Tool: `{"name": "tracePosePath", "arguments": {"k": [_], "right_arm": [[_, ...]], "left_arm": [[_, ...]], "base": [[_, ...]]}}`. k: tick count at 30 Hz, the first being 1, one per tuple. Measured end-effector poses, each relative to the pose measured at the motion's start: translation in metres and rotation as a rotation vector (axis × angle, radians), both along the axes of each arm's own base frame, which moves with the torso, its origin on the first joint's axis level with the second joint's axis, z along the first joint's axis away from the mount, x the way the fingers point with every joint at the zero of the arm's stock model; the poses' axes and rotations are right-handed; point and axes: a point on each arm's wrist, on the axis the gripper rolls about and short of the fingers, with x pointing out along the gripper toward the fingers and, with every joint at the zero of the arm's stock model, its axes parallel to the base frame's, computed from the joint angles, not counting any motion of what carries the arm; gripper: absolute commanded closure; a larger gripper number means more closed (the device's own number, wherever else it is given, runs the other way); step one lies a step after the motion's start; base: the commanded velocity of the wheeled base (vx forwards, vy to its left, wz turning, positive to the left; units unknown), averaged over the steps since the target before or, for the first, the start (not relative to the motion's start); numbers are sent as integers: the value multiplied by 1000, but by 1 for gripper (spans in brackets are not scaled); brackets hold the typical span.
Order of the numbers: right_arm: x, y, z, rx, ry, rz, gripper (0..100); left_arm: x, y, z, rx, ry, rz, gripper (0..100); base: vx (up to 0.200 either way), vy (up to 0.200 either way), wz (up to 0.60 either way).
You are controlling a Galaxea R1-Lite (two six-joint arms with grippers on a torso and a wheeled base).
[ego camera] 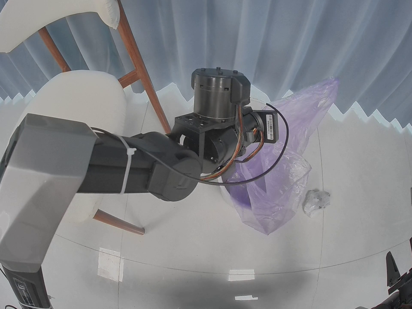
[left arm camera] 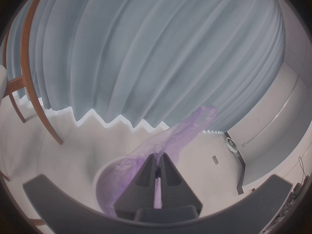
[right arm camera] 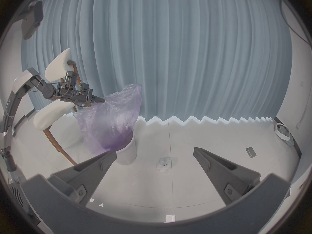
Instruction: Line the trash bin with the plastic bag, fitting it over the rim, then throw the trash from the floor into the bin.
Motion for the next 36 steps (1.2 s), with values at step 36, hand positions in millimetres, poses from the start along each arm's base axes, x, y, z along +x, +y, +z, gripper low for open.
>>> {"name": "tracePosePath", "arguments": {"k": [36], "right_arm": [[0,0,0,1,1,0,0]], "left_arm": [[-28,0,-32,-36,-45,107,100]], "base": [[39,-67,0]]}}
